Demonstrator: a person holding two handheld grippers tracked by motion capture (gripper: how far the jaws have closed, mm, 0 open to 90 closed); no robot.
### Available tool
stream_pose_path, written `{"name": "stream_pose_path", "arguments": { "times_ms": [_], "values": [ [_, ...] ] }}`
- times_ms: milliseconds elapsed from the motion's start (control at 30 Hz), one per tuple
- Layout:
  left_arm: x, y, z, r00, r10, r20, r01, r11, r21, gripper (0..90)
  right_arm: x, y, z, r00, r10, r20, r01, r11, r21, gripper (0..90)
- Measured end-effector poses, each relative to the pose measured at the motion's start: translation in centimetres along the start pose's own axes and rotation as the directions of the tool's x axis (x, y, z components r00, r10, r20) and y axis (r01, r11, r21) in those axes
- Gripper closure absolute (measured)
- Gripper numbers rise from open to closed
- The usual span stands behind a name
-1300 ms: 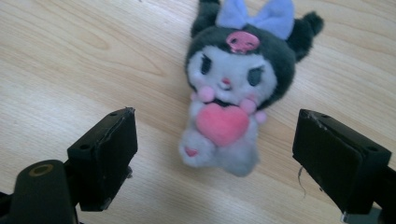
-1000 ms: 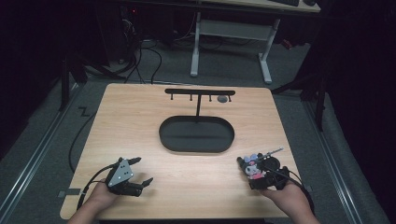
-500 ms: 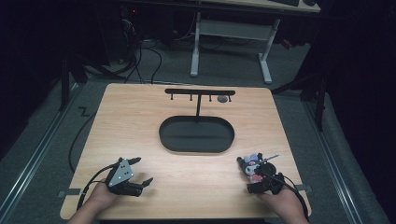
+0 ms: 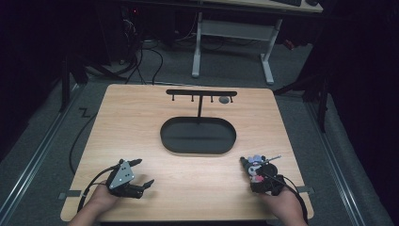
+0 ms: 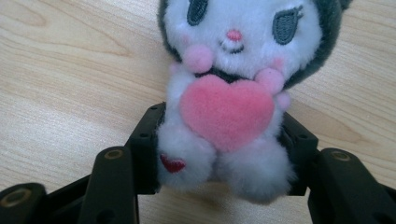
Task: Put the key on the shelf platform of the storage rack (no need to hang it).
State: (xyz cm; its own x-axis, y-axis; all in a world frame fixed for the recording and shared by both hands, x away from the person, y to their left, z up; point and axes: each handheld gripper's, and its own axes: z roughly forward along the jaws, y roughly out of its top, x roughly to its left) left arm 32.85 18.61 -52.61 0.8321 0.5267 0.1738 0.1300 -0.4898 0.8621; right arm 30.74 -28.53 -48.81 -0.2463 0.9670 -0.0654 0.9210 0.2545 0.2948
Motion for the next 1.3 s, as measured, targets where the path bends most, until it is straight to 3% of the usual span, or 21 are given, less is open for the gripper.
{"name": "stream_pose_path", "arguments": {
  "times_ms": [67,233,567,1300],
  "values": [
    [0.0,0.0,0.0,1.0,0.001,-0.002,-0.001,1.0,0.0,15.4,0.1,-0.1,-0.1,1.0,-0.006,0.007,0.006,1.0,-0.01,47.7],
    [-0.1,0.0,0.0,1.0,0.003,-0.004,-0.003,1.0,0.0,15.4,-0.1,-0.1,-0.5,0.9994,-0.008,-0.033,0.007,0.999,-0.038,48.4],
    [0.0,0.0,0.0,1.0,0.0,-0.006,0.0,1.0,-0.001,15.4,0.3,0.5,-1.8,0.9987,-0.036,-0.035,0.033,0.996,-0.083,48.6],
    [0.1,0.0,0.0,1.0,-0.004,0.005,0.004,1.0,0.002,15.4,1.7,2.0,-2.2,0.9972,-0.052,-0.054,0.046,0.993,-0.11,48.5]
  ]
}}
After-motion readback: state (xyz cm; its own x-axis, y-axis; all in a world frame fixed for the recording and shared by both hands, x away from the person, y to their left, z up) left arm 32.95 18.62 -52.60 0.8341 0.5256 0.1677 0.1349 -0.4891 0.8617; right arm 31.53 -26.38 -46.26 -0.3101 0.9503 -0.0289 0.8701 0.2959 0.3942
